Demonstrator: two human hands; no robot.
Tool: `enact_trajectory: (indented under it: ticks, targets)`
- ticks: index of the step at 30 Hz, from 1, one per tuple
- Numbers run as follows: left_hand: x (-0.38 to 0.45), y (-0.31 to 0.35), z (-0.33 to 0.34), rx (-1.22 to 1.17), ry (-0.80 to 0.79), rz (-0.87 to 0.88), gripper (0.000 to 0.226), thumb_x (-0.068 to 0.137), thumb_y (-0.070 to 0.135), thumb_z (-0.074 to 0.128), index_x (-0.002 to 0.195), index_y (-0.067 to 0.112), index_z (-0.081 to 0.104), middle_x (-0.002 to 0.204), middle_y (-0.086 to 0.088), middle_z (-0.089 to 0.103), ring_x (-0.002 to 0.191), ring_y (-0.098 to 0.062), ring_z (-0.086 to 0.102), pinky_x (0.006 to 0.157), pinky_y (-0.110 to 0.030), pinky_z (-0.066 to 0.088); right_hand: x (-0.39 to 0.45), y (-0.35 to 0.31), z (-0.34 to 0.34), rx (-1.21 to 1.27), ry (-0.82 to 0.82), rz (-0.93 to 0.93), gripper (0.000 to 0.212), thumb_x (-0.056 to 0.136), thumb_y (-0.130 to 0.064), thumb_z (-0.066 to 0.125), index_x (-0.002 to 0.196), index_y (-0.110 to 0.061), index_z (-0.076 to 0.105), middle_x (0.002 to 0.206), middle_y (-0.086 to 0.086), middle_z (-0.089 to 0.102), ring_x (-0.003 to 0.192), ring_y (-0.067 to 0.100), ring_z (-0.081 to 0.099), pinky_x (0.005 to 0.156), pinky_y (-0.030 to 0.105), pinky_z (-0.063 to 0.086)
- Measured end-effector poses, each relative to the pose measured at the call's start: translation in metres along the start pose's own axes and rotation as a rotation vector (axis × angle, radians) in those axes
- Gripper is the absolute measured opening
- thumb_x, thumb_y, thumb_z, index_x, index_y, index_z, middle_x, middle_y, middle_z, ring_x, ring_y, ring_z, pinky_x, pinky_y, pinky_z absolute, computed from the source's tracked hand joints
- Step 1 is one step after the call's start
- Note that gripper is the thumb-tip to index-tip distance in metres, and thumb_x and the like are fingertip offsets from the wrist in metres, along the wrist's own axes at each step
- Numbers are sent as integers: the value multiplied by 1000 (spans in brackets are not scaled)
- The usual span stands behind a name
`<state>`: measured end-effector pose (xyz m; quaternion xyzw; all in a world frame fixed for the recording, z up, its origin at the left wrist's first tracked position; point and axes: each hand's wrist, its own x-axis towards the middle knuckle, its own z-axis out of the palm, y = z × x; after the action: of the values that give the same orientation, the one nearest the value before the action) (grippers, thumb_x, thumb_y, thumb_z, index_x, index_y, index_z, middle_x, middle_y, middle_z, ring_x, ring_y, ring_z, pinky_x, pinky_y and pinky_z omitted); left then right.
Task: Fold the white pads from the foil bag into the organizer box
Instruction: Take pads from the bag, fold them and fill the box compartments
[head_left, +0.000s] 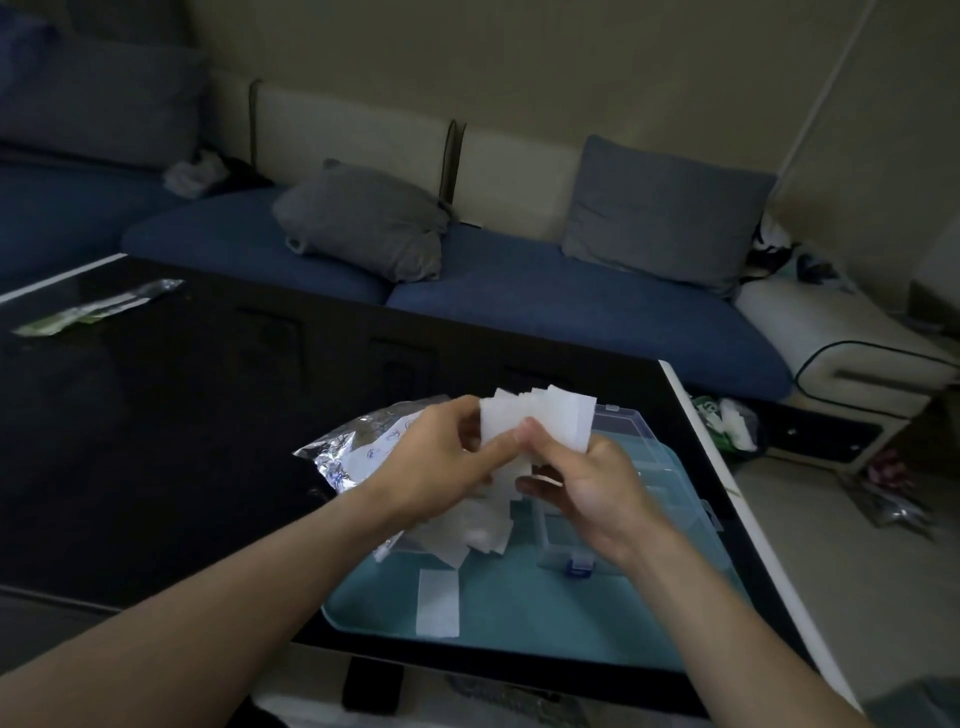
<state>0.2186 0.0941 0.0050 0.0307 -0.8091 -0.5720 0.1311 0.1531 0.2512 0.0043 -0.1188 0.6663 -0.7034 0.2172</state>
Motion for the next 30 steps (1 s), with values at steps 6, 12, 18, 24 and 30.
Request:
enact_trajectory:
  ticks: [6, 12, 18, 24, 30]
  targets:
    - [4, -5, 2, -112, 58, -124, 18, 95, 15, 64, 99, -2, 69, 82, -11, 76, 71, -28, 74, 73, -47, 61, 2, 1, 2, -219, 95, -146, 25, 97, -35, 62, 100, -14, 74, 88, 7, 78, 81, 23, 75, 67, 34, 59]
    - [3, -1, -4, -156, 212, -188, 19, 96, 14, 62, 97, -4, 66, 73, -8, 74, 62, -26, 73, 74, -50, 60, 4, -2, -2, -198, 196, -170, 31, 100, -36, 58, 94, -9, 74, 88, 7, 77, 82, 23, 74, 75, 38, 62]
    - [3, -2, -6, -191, 245, -219, 13, 96, 14, 61, 97, 2, 66, 79, -8, 75, 66, -26, 74, 74, -45, 61, 3, -9, -2, 104, 120, -128, 24, 86, -30, 69, 96, -9, 74, 88, 5, 77, 75, 14, 71, 63, 26, 55]
    - [6, -3, 8, -335, 113, -238, 18, 98, 10, 58, 107, -5, 63, 85, -15, 76, 72, -30, 74, 68, -36, 62, 5, 3, 9, 25, 180, -140, 37, 75, -39, 76, 102, -13, 75, 97, 4, 78, 89, 20, 74, 69, 28, 56]
    - [6, 6, 18, -610, 18, -333, 27, 106, 19, 40, 107, 1, 60, 96, -22, 72, 84, -37, 73, 69, -37, 62, 1, 6, 13, -165, 263, -217, 21, 90, -29, 73, 88, -9, 78, 67, -5, 72, 54, -1, 61, 50, 15, 44]
